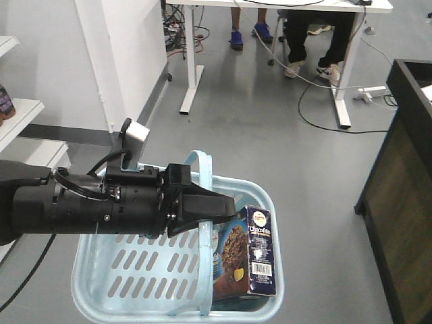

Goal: Left arm holds basket, right arm returns cookies
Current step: 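Turn the base away from the shelves, keeping the basket held, then turn the base toward the snack shelves with the basket held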

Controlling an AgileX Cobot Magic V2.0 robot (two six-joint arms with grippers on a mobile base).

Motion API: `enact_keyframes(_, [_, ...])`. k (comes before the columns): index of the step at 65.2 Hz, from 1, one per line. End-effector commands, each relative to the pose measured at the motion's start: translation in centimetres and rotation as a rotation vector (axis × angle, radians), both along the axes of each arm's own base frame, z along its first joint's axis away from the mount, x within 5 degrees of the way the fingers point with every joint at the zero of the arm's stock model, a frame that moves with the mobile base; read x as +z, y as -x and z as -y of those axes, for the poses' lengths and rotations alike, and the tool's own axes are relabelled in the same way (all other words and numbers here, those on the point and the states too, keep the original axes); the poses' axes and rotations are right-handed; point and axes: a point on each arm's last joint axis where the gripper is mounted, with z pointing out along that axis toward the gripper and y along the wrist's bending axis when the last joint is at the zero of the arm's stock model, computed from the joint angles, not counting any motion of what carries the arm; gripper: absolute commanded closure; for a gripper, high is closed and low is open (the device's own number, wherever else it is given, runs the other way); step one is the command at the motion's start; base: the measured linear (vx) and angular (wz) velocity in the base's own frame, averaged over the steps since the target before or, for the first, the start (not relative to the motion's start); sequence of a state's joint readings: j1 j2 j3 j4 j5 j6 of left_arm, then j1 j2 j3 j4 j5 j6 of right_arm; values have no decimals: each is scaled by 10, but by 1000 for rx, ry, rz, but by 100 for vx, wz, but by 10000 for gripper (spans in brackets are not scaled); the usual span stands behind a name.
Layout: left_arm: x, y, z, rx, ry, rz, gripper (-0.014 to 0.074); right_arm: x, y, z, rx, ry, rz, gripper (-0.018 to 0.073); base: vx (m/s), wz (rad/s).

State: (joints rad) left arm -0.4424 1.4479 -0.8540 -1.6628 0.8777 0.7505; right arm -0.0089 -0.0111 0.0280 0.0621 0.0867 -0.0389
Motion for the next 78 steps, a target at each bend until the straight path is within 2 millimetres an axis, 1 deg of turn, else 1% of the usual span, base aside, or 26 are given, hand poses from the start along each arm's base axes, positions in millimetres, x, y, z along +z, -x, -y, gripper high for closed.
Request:
enact_keyframes(1, [31,4,2,-6,141,36,599,1,0,0,-6,18,67,570,39,37])
enact_keyframes(29, [31,4,2,-6,141,36,599,1,0,0,-6,18,68,570,34,54])
enact_keyframes(63, [31,4,2,-6,141,36,599,1,0,0,-6,18,67,570,25,84])
enact_keyframes(78, [31,4,2,-6,141,36,599,1,0,0,-6,18,67,570,21,68])
